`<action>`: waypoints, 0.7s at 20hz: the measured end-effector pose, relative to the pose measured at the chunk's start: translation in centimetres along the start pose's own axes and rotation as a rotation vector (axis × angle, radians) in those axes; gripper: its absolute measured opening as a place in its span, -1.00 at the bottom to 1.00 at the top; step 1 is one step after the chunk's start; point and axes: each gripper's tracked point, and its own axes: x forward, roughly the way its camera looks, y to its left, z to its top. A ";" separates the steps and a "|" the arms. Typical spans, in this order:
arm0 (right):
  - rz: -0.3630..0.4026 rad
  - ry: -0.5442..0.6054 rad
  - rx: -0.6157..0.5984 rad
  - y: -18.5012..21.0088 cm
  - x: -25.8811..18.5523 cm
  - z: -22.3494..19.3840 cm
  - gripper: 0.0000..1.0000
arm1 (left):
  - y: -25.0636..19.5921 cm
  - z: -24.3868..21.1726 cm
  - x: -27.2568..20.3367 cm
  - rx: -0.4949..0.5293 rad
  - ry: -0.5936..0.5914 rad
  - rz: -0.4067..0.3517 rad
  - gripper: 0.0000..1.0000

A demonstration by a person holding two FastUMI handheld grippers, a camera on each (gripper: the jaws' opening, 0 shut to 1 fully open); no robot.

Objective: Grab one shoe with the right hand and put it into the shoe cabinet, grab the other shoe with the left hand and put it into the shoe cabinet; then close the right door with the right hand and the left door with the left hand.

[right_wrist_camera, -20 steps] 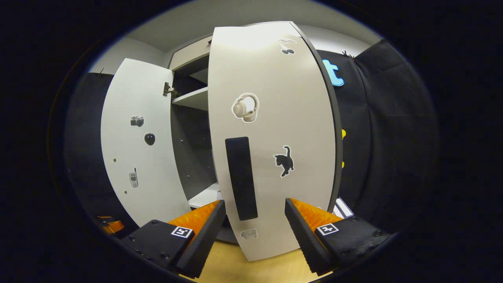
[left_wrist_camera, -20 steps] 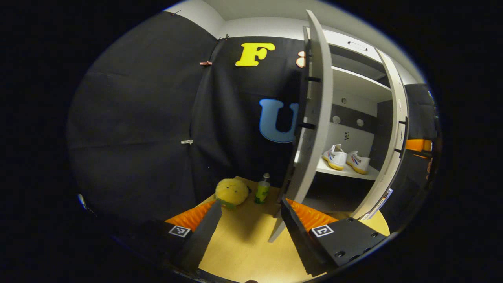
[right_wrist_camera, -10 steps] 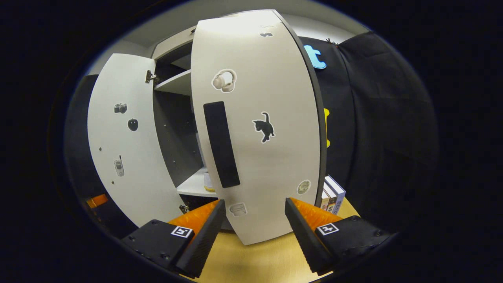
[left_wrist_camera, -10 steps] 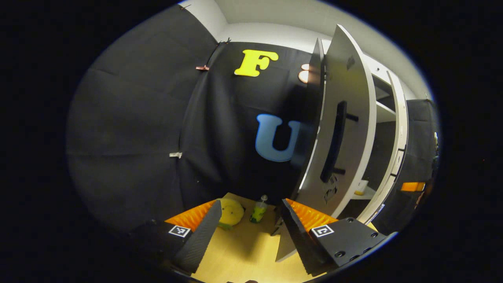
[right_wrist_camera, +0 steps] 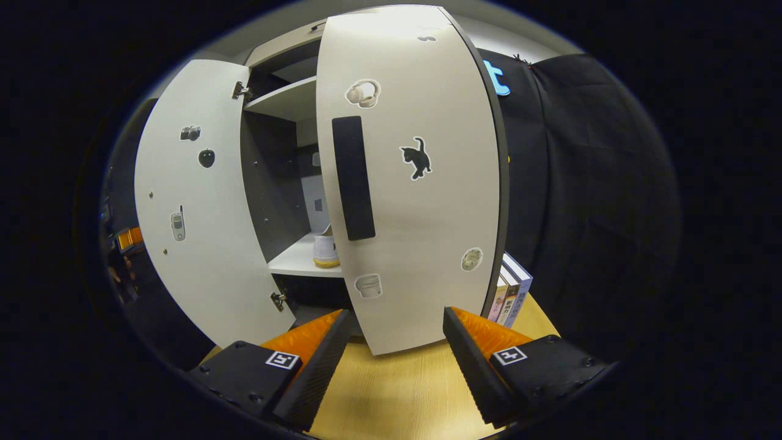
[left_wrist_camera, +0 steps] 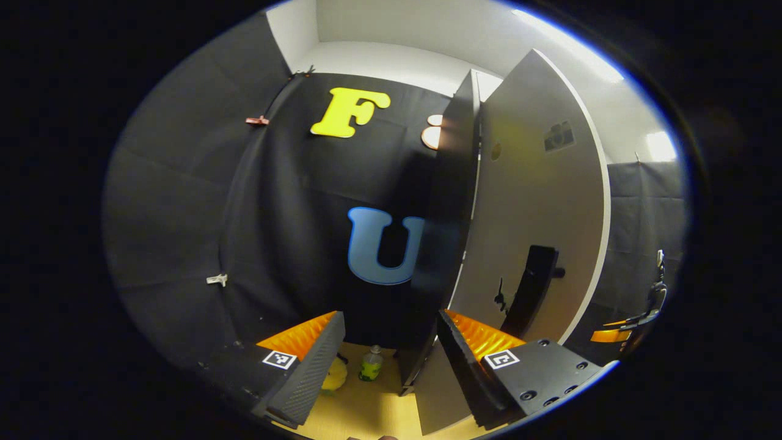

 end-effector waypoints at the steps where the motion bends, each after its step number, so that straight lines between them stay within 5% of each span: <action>1: -0.007 0.004 0.006 -0.1 -0.2 -0.3 0.97 | -0.6 0.5 0.4 0.013 -0.004 -0.021 0.90; 4: -0.018 0.018 0.034 -0.6 -0.8 -1.2 0.97 | -2.2 1.1 1.3 0.060 -0.004 -0.061 0.90; 10: -0.014 0.049 0.091 -3.1 -1.0 -3.1 0.97 | -3.6 0.7 1.4 0.167 0.022 0.016 0.83; 14: 0.021 0.056 0.095 -4.9 -1.0 -3.5 0.97 | -6.8 0.0 0.5 0.092 0.043 0.034 0.83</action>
